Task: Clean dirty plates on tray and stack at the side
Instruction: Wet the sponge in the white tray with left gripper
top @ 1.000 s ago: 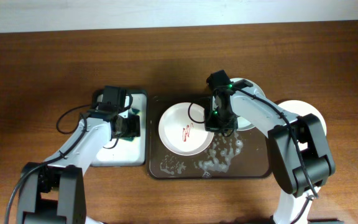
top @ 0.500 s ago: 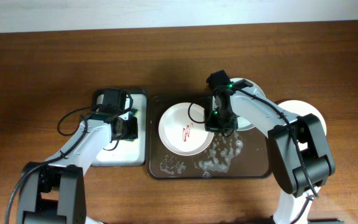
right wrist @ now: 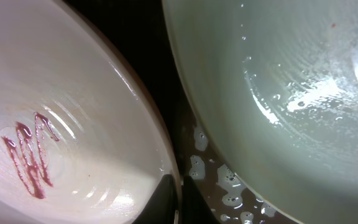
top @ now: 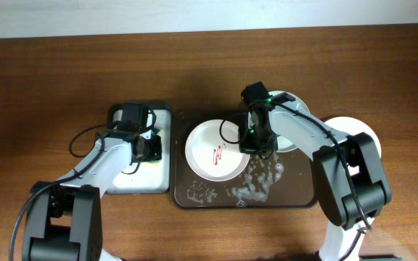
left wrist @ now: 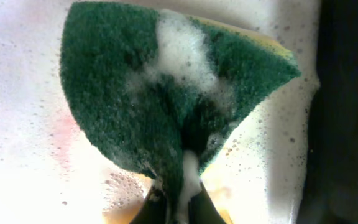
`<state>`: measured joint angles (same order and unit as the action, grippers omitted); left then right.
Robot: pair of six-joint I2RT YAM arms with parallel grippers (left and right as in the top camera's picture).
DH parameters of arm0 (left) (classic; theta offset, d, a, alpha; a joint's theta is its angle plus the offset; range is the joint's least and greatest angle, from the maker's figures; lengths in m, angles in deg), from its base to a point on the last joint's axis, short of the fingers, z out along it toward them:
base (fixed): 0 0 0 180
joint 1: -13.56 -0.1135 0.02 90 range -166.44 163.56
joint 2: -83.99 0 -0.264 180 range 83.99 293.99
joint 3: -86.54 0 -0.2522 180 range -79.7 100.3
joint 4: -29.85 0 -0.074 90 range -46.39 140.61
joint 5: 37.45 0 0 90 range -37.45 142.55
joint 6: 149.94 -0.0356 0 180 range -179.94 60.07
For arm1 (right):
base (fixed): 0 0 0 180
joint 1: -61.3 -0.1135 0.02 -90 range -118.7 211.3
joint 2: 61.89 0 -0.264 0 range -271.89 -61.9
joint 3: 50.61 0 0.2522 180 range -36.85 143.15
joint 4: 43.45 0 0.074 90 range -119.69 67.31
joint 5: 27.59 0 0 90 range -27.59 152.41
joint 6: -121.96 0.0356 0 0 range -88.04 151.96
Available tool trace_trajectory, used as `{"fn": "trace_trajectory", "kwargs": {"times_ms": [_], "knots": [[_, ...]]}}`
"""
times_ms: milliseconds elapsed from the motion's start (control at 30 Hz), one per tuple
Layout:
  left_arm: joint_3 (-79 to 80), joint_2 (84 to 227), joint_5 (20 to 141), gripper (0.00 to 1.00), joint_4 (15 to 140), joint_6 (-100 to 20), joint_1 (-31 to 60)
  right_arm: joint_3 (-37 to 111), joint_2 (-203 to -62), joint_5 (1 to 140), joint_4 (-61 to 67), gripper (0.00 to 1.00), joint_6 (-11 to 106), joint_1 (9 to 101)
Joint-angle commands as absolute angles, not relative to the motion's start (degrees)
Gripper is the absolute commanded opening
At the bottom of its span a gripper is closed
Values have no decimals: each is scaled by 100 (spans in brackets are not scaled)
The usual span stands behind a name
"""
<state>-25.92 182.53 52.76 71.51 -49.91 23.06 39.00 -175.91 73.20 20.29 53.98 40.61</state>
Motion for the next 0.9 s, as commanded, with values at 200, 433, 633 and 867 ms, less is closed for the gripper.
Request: {"fn": "trace_trajectory", "kwargs": {"times_ms": [200, 433, 633, 867], "knots": [[-2563, 18244, 5814, 0, 7416, -5020, 2225, 3868, -17488, 7224, 2129, 5, 5337, 4026], [-2563, 17510, 5840, 0, 7770, -5020, 2037, 3868, -17488, 7224, 2155, 5, 5322, 4026], [-2563, 16974, 5844, 0, 8026, -5022, 2037, 3868, -17488, 7224, 2157, 5, 5322, 4026], [-2563, 16832, 5925, 0, 8200, -5063, 2037, 3868, -17488, 7224, 2157, 5, 5322, 4026]]}}
